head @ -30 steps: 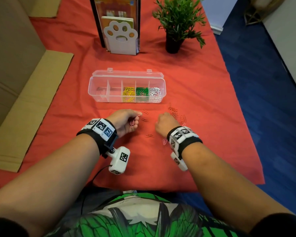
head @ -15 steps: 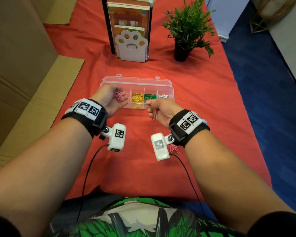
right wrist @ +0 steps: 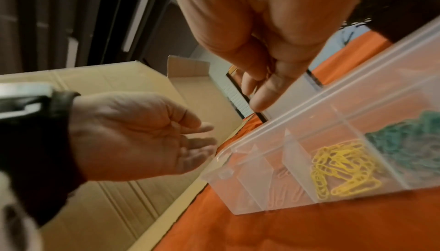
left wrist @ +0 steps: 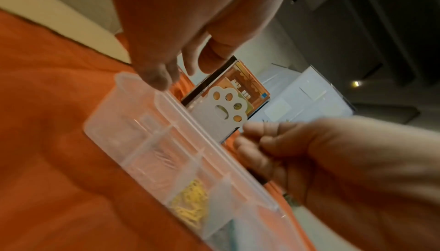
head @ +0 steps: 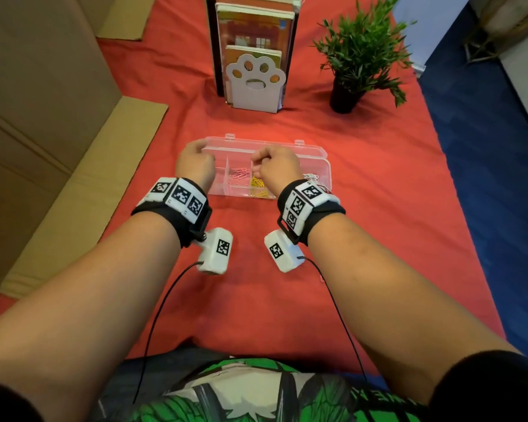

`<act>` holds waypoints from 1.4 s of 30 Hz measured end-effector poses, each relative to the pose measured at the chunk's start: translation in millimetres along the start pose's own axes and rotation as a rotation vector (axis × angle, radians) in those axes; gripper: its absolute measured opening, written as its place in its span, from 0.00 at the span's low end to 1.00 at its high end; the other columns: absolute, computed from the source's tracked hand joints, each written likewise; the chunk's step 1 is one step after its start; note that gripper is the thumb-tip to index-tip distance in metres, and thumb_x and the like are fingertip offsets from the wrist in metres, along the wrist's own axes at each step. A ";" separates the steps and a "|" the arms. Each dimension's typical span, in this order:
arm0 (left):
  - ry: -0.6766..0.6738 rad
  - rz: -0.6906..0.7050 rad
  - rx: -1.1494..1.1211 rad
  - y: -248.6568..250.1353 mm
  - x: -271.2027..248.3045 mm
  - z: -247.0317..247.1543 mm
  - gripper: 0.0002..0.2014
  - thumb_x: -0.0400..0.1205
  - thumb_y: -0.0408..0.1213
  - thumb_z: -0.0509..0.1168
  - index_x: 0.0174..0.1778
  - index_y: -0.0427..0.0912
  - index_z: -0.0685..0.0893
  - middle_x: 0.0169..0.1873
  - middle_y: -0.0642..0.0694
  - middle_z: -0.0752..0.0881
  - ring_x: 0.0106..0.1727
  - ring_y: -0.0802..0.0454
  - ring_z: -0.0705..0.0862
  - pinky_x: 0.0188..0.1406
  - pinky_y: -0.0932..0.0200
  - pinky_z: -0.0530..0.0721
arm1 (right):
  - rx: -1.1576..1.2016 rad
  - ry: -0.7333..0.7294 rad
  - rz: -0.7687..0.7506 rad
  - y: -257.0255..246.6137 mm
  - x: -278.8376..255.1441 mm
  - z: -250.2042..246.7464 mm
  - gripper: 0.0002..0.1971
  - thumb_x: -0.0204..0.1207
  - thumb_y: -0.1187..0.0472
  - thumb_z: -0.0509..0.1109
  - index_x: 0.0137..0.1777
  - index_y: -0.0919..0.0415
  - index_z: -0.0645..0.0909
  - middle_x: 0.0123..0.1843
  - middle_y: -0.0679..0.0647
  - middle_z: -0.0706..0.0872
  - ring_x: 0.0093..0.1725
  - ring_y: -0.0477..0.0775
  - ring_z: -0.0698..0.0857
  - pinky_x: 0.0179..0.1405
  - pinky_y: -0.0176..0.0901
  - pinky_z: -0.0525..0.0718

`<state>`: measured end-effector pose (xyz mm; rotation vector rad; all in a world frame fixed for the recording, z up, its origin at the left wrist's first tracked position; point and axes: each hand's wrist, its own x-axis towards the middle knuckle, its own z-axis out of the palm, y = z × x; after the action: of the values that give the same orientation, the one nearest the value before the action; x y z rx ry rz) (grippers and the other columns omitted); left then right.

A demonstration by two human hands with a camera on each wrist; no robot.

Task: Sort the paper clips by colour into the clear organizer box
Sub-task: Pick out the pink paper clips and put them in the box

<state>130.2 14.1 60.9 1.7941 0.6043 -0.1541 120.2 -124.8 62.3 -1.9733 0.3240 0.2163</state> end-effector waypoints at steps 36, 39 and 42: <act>-0.087 0.161 0.436 -42.6 -56.7 40.7 0.14 0.76 0.32 0.61 0.57 0.41 0.82 0.57 0.38 0.84 0.57 0.39 0.83 0.57 0.56 0.78 | -0.572 0.101 0.060 93.4 -55.8 -136.2 0.14 0.76 0.69 0.60 0.54 0.60 0.84 0.56 0.61 0.87 0.56 0.61 0.85 0.58 0.45 0.82; -0.258 0.205 0.471 -57.8 -82.5 54.1 0.07 0.76 0.31 0.64 0.47 0.42 0.85 0.44 0.40 0.88 0.48 0.40 0.86 0.48 0.59 0.79 | -0.618 0.046 0.151 113.6 -73.5 -149.5 0.14 0.76 0.69 0.58 0.51 0.62 0.85 0.53 0.58 0.88 0.54 0.59 0.86 0.48 0.36 0.76; -0.378 0.216 0.580 -69.0 -106.6 69.7 0.03 0.75 0.34 0.69 0.42 0.44 0.87 0.41 0.42 0.89 0.40 0.50 0.83 0.45 0.61 0.80 | -0.642 0.008 0.234 135.0 -85.8 -157.5 0.13 0.75 0.69 0.59 0.48 0.61 0.85 0.53 0.58 0.89 0.54 0.59 0.86 0.49 0.36 0.77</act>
<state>20.0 -71.7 22.6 2.2928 0.0873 -0.5503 -3.8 -310.0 35.9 -2.5652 0.5408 0.5131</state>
